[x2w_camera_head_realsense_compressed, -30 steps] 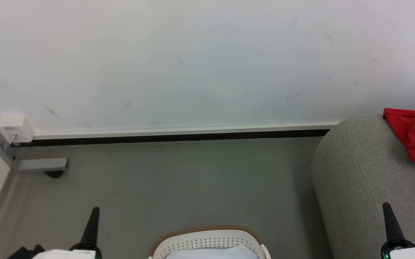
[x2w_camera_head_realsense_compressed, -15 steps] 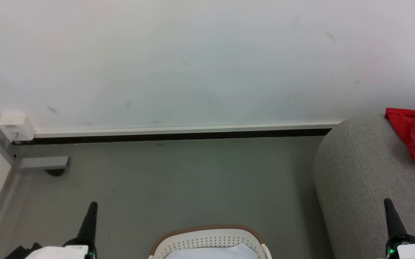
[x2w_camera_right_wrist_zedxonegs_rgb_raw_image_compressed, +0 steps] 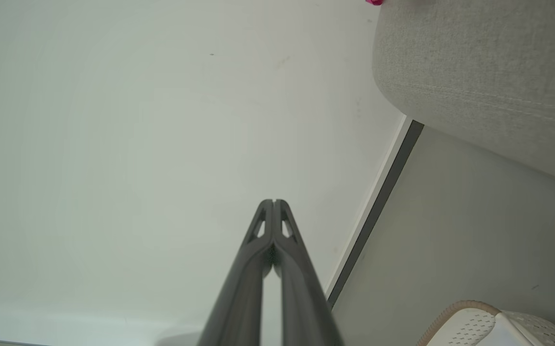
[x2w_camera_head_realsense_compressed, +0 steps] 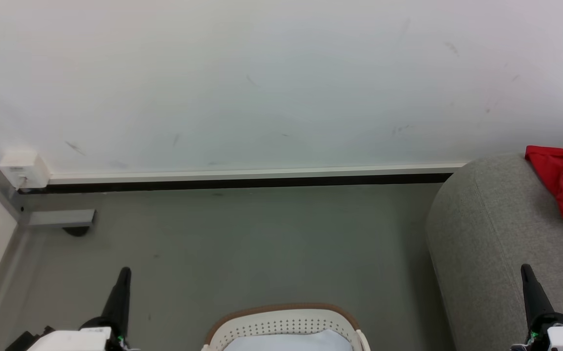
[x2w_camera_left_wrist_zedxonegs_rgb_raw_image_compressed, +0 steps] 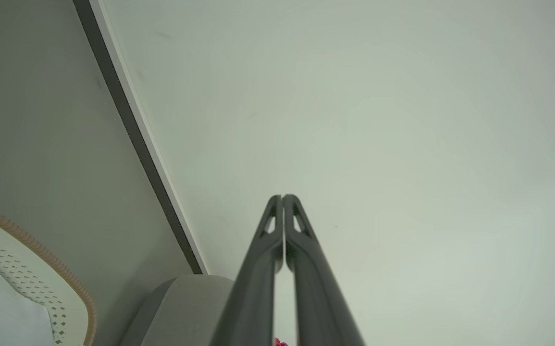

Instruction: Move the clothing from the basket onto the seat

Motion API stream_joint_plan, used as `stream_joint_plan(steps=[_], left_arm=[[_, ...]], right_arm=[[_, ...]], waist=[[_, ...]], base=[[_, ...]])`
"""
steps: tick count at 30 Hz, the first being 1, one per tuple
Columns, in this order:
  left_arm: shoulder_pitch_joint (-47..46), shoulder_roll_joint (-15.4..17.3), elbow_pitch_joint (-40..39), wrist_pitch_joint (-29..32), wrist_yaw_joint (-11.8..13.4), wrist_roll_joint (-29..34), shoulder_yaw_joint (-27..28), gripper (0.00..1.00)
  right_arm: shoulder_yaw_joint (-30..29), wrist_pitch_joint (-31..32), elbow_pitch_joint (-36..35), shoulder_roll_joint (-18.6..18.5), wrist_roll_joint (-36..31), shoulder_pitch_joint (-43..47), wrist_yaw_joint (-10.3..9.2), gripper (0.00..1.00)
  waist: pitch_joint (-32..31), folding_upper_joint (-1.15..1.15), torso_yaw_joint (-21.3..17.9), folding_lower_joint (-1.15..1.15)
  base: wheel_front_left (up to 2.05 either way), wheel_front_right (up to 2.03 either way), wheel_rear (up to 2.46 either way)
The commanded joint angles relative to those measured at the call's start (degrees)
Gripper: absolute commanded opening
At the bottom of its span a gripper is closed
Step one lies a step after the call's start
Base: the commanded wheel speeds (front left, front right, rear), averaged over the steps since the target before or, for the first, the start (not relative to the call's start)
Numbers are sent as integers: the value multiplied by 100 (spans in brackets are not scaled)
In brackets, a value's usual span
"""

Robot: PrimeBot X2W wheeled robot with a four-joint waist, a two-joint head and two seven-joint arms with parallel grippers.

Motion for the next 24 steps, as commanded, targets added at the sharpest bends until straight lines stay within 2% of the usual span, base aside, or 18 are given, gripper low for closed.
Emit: stream_joint_plan(steps=[1, 16, 24], left_arm=[[-81, 14, -28, 29, -32, -151, 46, 0], [-158, 7, -21, 184, -60, -751, 106, 0], [-153, 7, -22, 182, -57, -729, 101, 0]], right_arm=[[-26, 39, -44, -45, 120, -87, -12, 0], [-70, 192, -39, -46, 738, -166, -14, 0], [-68, 188, -38, -45, 708, -161, -14, 0]], waist=[[3, 0, 3, 0], [31, 0, 32, 0], [31, 0, 32, 0]], base=[[0, 0, 0], [0, 0, 0], [0, 0, 0]])
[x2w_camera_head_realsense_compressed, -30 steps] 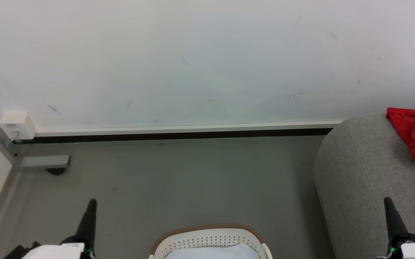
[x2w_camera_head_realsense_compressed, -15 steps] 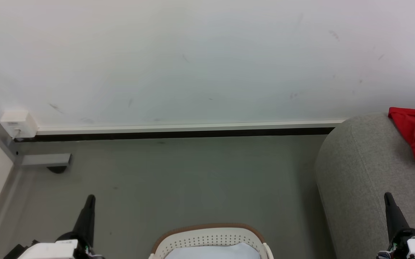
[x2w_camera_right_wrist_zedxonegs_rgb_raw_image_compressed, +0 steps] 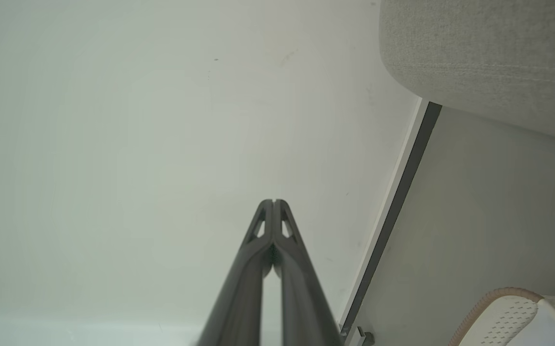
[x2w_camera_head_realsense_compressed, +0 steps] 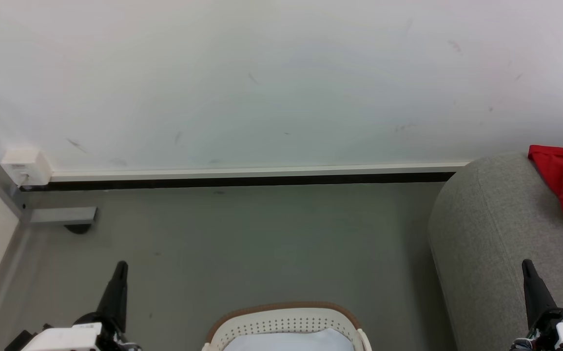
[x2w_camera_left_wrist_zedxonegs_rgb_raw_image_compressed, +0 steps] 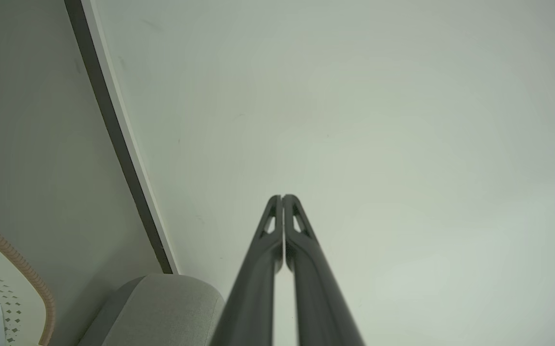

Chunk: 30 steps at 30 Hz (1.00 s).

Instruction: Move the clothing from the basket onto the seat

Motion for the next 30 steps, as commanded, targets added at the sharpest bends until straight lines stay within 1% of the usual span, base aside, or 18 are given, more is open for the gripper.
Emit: stream_joint_plan(steps=[1, 30], left_arm=[[-57, 10, -14, 22, -25, -77, 11, 0], [-56, 11, -15, 21, -25, -78, 10, 0]], right_arm=[[-25, 18, -32, -40, 4, -74, -14, 0], [-23, 17, -31, -38, 4, -72, -14, 0]], waist=[[0, 0, 0, 0], [0, 0, 0, 0]], base=[[0, 0, 0], [0, 0, 0]])
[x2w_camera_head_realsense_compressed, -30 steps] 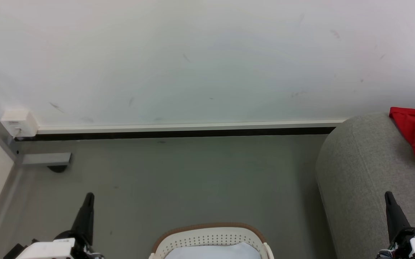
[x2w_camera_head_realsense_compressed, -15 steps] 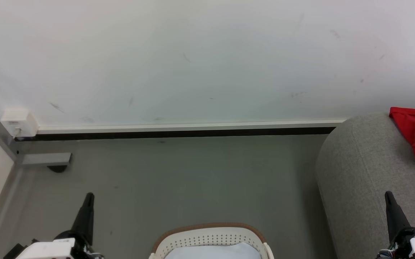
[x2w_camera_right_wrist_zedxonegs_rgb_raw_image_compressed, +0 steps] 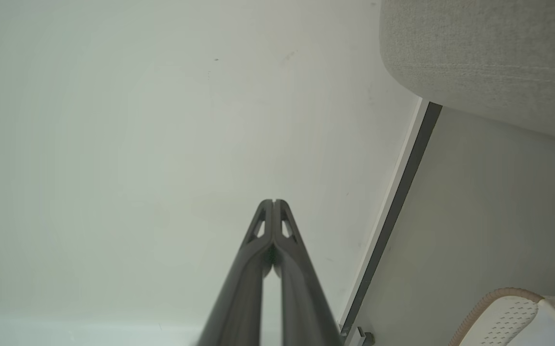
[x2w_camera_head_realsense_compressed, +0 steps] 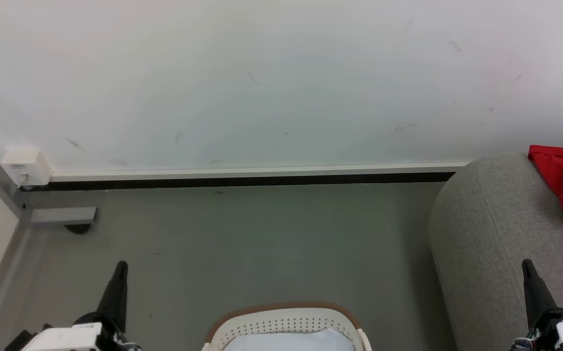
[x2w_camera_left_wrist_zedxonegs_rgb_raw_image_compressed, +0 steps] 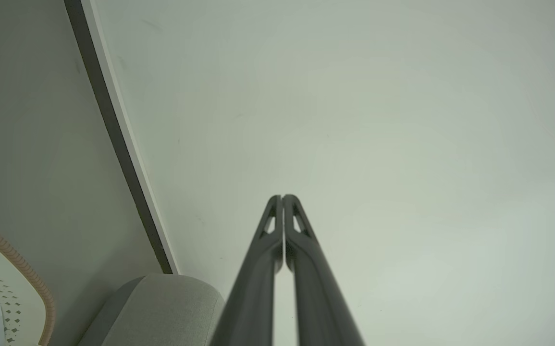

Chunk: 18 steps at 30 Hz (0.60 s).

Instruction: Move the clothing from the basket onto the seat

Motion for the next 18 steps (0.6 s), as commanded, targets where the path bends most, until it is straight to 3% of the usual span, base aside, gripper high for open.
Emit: stream_joint_plan(steps=[1, 18], left_arm=[[-54, 12, -15, 21, -25, -77, 10, 0], [-54, 12, -14, 20, -25, -78, 9, 0]], right_arm=[[-22, 17, -30, -36, 4, -69, -14, 0], [-22, 17, -30, -36, 4, -69, -14, 0]], waist=[[0, 0, 0, 0], [0, 0, 0, 0]], base=[[0, 0, 0], [0, 0, 0]])
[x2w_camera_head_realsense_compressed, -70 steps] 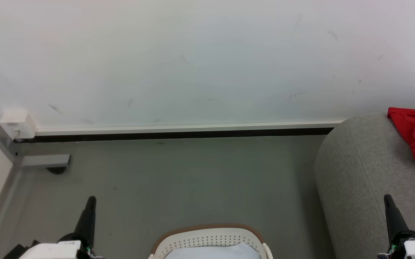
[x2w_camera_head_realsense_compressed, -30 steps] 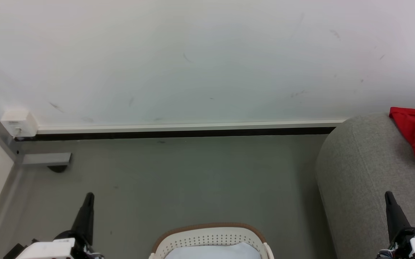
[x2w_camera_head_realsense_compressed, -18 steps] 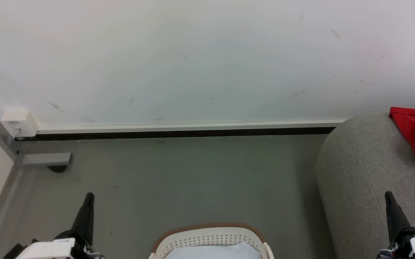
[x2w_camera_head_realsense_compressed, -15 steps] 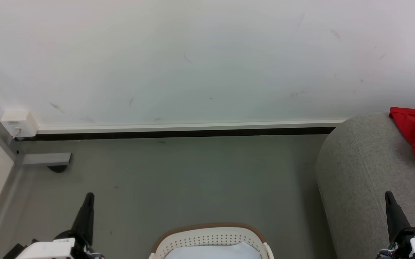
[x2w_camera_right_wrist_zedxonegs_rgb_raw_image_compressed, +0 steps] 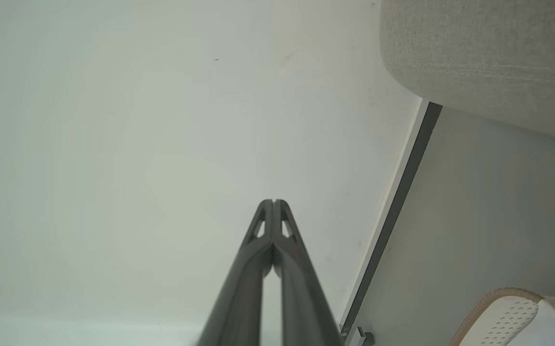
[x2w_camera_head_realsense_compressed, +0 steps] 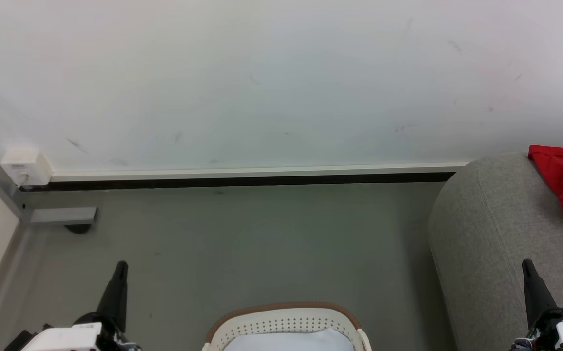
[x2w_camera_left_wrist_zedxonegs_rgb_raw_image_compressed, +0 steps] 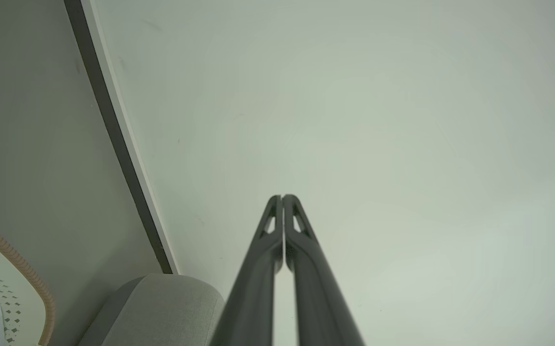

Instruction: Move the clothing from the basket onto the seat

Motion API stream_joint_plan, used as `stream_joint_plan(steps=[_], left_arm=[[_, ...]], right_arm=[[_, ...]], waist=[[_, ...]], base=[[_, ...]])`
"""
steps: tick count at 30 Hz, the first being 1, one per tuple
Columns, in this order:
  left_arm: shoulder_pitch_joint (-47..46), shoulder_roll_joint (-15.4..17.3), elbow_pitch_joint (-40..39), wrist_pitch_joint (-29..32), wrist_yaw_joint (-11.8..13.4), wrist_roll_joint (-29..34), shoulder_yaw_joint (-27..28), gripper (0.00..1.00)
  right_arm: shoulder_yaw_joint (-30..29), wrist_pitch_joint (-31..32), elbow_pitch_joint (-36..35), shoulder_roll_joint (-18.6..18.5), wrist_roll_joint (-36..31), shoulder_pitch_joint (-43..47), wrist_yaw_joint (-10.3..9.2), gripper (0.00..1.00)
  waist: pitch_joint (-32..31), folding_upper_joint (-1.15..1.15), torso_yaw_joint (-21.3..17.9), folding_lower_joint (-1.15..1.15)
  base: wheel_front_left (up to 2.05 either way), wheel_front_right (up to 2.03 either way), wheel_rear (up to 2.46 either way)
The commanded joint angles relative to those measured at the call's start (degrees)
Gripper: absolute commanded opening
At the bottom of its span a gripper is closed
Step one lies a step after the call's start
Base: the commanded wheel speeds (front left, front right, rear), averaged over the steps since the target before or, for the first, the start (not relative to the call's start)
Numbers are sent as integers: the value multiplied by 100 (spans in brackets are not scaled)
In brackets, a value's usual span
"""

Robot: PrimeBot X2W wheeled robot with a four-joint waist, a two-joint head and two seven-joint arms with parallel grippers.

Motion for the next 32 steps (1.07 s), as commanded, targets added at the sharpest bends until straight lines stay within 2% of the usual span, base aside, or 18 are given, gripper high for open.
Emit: stream_joint_plan(steps=[1, 32], left_arm=[[-54, 12, -14, 20, -25, -78, 9, 0], [-54, 12, -15, 19, -26, -79, 9, 0]], right_arm=[[-22, 17, -30, -36, 4, -68, -14, 0], [-22, 17, -30, -36, 5, -68, -14, 0]], waist=[[0, 0, 0, 0], [0, 0, 0, 0]], base=[[0, 0, 0], [0, 0, 0]])
